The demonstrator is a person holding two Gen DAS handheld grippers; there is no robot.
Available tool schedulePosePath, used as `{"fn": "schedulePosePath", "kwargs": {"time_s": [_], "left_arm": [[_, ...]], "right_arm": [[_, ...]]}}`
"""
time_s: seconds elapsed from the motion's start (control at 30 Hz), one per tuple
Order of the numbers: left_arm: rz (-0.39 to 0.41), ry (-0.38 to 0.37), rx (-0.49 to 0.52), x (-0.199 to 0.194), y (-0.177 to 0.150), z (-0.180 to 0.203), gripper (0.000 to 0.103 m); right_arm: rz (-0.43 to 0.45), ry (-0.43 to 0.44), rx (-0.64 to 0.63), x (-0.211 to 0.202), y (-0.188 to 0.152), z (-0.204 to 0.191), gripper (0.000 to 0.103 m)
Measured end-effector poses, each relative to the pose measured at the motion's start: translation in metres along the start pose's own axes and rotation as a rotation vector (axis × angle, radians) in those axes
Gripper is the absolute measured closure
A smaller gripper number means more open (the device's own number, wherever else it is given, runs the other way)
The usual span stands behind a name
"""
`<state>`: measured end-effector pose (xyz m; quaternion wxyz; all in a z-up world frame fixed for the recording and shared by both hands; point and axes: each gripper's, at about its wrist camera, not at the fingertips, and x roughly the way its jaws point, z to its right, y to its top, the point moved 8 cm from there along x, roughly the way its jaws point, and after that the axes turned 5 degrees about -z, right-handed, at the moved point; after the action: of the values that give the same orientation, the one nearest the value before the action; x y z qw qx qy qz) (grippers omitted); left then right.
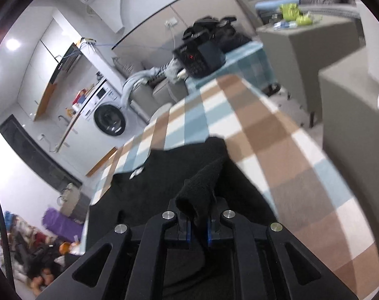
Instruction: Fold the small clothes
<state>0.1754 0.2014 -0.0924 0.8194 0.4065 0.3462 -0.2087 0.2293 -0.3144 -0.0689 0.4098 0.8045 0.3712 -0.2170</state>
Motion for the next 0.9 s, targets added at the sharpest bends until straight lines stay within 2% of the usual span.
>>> {"fn": "schedulePosePath", "kwargs": {"time_s": [0.03, 0.17, 0.27, 0.43, 0.5, 0.57, 0.6, 0.63, 0.67, 0.83, 0.9], "left_arm": [[-0.018, -0.002, -0.019, -0.001, -0.008, -0.005, 0.043], [-0.051, -0.029, -0.045, -0.007, -0.041, -0.014, 0.043], [-0.088, -0.043, -0.005, -0.009, -0.07, -0.008, 0.043], [-0.105, -0.063, 0.063, -0.007, -0.101, 0.005, 0.043], [-0.128, -0.066, 0.056, 0.001, -0.11, 0.008, 0.047], [-0.138, -0.067, 0.054, 0.005, -0.116, 0.012, 0.069], [-0.127, -0.069, 0.055, 0.004, -0.117, 0.013, 0.076], [-0.112, -0.082, 0.058, 0.002, -0.117, 0.016, 0.09], [-0.104, -0.089, 0.06, 0.0, -0.115, 0.017, 0.095], [-0.045, -0.104, 0.06, -0.013, -0.098, 0.021, 0.099], [-0.031, -0.112, 0.047, -0.017, -0.09, 0.022, 0.099]], "right_arm": [[-0.019, 0.004, 0.005, 0.001, -0.005, 0.003, 0.081], [-0.055, 0.043, 0.017, 0.001, -0.023, 0.008, 0.067], [-0.067, 0.056, 0.028, 0.001, -0.029, 0.01, 0.065], [-0.07, 0.07, 0.034, -0.002, -0.032, 0.007, 0.063], [-0.072, 0.073, 0.027, -0.002, -0.033, 0.005, 0.063], [-0.075, 0.065, 0.023, 0.0, -0.034, 0.005, 0.063], [-0.077, 0.065, 0.024, 0.001, -0.035, 0.005, 0.062], [-0.082, 0.06, 0.029, 0.002, -0.036, 0.007, 0.062], [-0.085, 0.052, 0.032, 0.002, -0.037, 0.009, 0.062], [-0.081, 0.027, 0.074, 0.005, -0.037, 0.022, 0.062], [-0.084, 0.025, 0.1, 0.008, -0.036, 0.027, 0.066]]}}
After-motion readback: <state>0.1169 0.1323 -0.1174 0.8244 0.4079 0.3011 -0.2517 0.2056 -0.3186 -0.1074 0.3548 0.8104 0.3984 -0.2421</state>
